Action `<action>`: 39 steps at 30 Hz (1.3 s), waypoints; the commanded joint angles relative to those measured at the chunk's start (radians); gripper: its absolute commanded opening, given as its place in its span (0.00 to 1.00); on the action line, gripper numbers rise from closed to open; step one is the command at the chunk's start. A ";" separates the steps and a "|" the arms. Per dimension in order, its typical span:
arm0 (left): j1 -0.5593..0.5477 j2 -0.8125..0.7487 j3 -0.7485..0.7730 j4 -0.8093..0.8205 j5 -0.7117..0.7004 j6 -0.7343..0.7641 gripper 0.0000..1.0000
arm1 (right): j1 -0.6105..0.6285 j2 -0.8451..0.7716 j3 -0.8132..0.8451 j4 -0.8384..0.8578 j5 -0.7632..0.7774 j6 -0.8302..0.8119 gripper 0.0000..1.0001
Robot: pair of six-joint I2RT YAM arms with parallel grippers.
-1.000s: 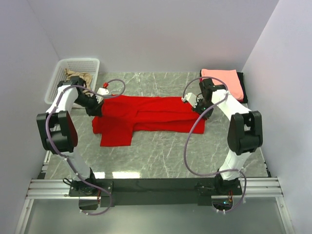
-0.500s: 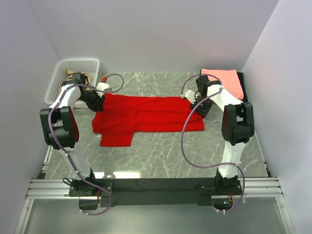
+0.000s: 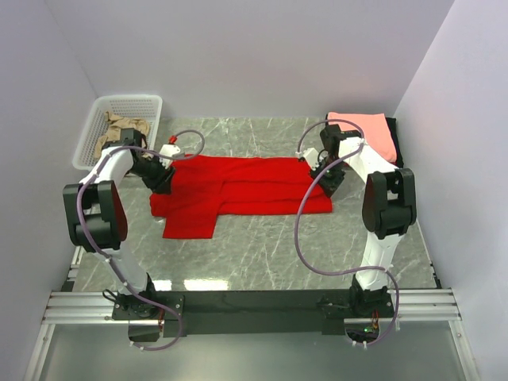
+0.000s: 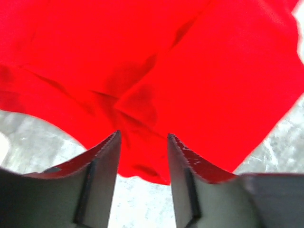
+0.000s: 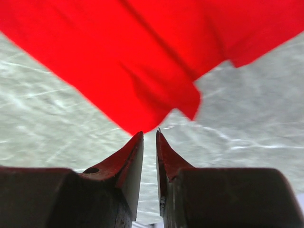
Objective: Fold and stack the t-shirts
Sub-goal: Fold the tshirt
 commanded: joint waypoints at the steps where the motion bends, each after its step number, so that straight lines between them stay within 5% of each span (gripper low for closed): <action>1: -0.006 -0.109 -0.087 -0.129 0.064 0.115 0.52 | 0.000 -0.010 0.032 -0.071 -0.071 0.072 0.24; 9: -0.160 -0.351 -0.408 0.030 -0.055 0.172 0.53 | 0.002 0.043 0.041 -0.067 -0.089 0.164 0.30; 24: -0.414 -0.324 -0.598 0.273 -0.187 0.006 0.62 | 0.005 0.116 0.066 -0.045 -0.070 0.249 0.33; 29: -0.423 -0.270 -0.610 0.331 -0.264 -0.043 0.51 | 0.003 0.115 0.044 -0.022 -0.051 0.250 0.34; 33: -0.423 -0.245 -0.607 0.343 -0.296 -0.075 0.33 | 0.000 0.112 0.047 -0.024 -0.051 0.243 0.34; 36: -0.423 -0.270 -0.560 0.279 -0.259 -0.084 0.01 | -0.006 0.109 0.061 -0.036 -0.054 0.235 0.34; 39: -0.412 -0.314 -0.447 0.150 -0.181 -0.071 0.01 | -0.009 0.099 0.067 -0.044 -0.057 0.220 0.34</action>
